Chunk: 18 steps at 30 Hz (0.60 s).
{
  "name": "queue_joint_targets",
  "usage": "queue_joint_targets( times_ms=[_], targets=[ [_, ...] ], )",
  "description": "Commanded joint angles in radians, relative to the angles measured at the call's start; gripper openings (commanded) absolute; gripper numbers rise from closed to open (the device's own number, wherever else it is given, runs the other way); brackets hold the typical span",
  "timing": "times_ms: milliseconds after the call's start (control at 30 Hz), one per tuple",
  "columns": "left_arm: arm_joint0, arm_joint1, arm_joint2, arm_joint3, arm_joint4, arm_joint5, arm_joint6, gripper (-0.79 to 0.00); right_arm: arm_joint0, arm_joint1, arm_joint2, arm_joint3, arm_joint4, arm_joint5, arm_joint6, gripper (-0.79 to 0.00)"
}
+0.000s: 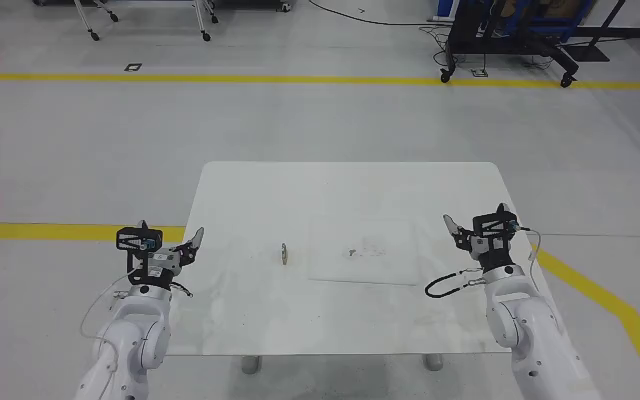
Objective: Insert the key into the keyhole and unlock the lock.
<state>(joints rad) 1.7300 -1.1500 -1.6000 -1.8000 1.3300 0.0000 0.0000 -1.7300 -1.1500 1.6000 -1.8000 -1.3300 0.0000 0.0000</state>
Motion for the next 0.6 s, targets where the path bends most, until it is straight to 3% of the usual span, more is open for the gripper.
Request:
queue_joint_targets(
  times_ms=[0,100,233,467,567],
  targets=[
    [0.0,0.0,0.0,0.0,0.0,0.0,0.0,0.0,0.0,0.0,0.0,0.0,0.0,0.0,0.0,0.0],
    [0.0,0.0,0.0,0.0,0.0,0.0,0.0,0.0,0.002,0.0,-0.004,0.002,0.005,-0.006,0.004,0.0],
    [0.0,0.0,0.0,0.0,0.0,0.0,0.0,0.0,0.097,-0.001,-0.058,0.073,0.004,-0.115,0.067,0.0],
    [0.0,0.0,0.0,0.0,0.0,0.0,0.0,0.0,0.276,-0.001,-0.149,0.269,0.035,-0.378,0.118,0.0],
    [0.0,0.0,0.0,0.0,0.0,0.0,0.0,0.0,0.342,0.001,-0.173,0.362,0.08,-0.537,0.134,0.0]
  ],
)
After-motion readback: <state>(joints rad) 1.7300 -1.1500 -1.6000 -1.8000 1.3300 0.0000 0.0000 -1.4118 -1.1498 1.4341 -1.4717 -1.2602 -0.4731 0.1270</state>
